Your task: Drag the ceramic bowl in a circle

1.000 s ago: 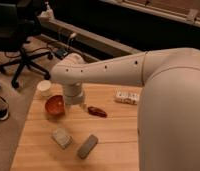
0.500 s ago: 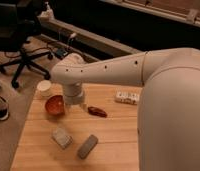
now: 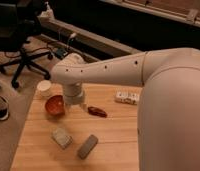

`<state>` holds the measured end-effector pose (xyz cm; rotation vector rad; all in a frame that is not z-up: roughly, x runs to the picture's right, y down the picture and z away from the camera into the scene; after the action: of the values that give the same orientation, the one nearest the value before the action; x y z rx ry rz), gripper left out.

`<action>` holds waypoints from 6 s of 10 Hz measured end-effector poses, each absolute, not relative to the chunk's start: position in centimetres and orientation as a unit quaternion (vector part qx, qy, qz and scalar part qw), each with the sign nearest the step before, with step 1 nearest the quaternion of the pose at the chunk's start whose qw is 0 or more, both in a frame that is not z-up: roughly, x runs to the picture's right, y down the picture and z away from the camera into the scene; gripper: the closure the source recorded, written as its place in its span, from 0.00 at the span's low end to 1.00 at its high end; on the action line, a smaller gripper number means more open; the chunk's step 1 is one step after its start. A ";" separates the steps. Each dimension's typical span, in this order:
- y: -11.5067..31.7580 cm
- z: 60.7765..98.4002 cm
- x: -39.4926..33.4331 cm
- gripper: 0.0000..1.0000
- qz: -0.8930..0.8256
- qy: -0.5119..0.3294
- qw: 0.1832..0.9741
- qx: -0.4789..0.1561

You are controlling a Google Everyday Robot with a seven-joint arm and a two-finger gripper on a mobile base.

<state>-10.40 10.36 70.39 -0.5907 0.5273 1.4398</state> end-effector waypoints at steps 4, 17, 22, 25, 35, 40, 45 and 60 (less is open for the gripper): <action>10.3 70.4 -10.4 0.35 0.642 0.235 0.681 -0.263; 7.6 82.9 -17.9 0.35 0.579 0.164 0.749 -0.278; 8.8 86.8 -18.6 0.53 0.568 0.191 0.761 -0.250; 9.5 87.8 -18.5 0.83 0.577 0.197 0.750 -0.257; 5.9 90.5 -19.1 1.00 0.555 0.201 0.777 -0.219; 4.5 93.7 -13.3 1.00 0.566 0.255 0.761 -0.191; 4.6 92.8 -5.5 1.00 0.586 0.305 0.733 -0.164; 12.7 84.8 -22.9 1.00 0.350 0.221 0.876 -0.247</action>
<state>-22.86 12.69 84.83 -0.5160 0.4617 0.7297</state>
